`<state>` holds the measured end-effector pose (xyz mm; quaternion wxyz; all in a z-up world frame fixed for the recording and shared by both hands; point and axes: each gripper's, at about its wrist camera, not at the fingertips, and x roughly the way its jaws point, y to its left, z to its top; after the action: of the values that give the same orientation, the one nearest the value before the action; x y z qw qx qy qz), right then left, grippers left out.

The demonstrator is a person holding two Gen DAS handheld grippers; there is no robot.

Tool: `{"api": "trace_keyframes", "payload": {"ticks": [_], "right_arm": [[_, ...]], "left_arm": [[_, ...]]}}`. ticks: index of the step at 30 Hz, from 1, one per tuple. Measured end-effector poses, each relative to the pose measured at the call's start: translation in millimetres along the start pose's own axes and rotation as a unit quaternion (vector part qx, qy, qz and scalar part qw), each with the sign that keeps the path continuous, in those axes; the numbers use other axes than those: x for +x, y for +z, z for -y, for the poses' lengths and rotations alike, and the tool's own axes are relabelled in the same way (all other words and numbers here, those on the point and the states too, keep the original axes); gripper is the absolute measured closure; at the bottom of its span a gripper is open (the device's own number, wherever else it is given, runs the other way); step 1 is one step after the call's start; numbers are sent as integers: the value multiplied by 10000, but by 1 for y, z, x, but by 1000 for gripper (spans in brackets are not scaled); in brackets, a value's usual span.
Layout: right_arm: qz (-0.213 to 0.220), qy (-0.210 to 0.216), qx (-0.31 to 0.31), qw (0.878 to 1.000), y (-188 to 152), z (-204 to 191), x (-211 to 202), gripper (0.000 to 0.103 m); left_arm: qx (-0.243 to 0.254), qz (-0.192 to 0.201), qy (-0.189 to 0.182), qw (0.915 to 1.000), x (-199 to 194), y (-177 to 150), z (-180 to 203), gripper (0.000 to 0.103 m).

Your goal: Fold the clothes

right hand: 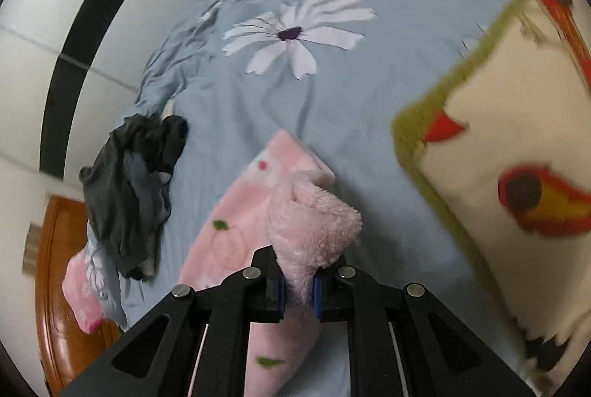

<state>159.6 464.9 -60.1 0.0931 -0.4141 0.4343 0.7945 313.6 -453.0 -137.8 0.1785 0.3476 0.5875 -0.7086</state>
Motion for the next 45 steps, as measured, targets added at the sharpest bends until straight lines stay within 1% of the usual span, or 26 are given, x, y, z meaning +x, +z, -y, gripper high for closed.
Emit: {"api": "trace_keyframes", "payload": {"ticks": [1,4,7,9,11,12,15,18,21,24,29,30,32,34,35,36,38,39,40,42,43,44,45], "right_arm": [[16,-6,-32,10000,1,-5,-3,92],[103,-11,-395,9992,1,-32,-15,92],[246,39,-966,9950,-6,-78,-32,92],[357,154,-1399,9894,-22,-115,-41,92],[355,298,-1928,9801,-47,-154,-46,92],[334,351,-2243,9733,-64,-175,-47,92],[96,618,-3144,9472,-122,-232,-45,92],[-278,760,-3655,9273,-175,-271,-26,92],[-720,790,-3919,9138,-230,-296,2,92],[-1200,755,-4217,8956,-287,-310,30,92],[-2016,423,-4752,8554,-377,-310,72,92],[-2143,336,-4835,8480,-390,-309,80,92],[-2301,161,-4959,8372,-407,-306,91,91],[-2398,-44,-5062,8284,-424,-305,101,87],[-2435,-129,-5097,8250,-430,-305,105,86],[-2471,-178,-5116,8227,-435,-303,107,83],[-2636,-142,-5126,8171,-440,-302,107,73],[-2734,-21,-5112,8148,-440,-302,105,62],[-2834,173,-5084,8130,-438,-302,101,57],[-3030,559,-5020,8081,-433,-303,93,57],[-3019,688,-4974,8104,-426,-304,87,57],[-2919,763,-4917,8168,-415,-305,80,57],[-2773,779,-4841,8262,-401,-304,74,57]], "left_arm": [[-112,14,-74,9999,-1,0,-3,79],[26,-72,-17,10000,-1,2,5,78],[193,-127,-123,9997,-8,2,14,72],[175,-132,-150,9996,-14,1,15,68],[105,-150,-181,9997,-18,0,12,67],[54,-163,-211,9996,-20,0,10,67],[-77,-196,-293,9993,-25,-2,2,66],[-103,-200,-372,9991,-29,-3,-4,66],[-234,-251,-525,9980,-30,-4,-10,66],[-323,-309,-647,9969,-28,-6,-14,66],[-455,-447,-735,9953,-20,-10,-20,66],[-463,-472,-750,9950,-19,-11,-20,66],[-465,-511,-763,9947,-17,-11,-21,65],[-489,-544,-767,9944,-15,-11,-22,62],[-502,-554,-781,9941,-15,-11,-22,62],[-511,-562,-795,9939,-14,-11,-23,62],[-522,-584,-799,9937,-13,-11,-23,60],[-525,-595,-799,9936,-13,-10,-23,59],[-538,-610,-810,9934,-13,-10,-24,58],[-567,-623,-839,9929,-16,-10,-27,57],[-574,-616,-861,9927,-18,-10,-28,57],[-563,-632,-872,9926,-22,-11,-29,56],[-493,-658,-888,9926,-26,-11,-28,56]]}}
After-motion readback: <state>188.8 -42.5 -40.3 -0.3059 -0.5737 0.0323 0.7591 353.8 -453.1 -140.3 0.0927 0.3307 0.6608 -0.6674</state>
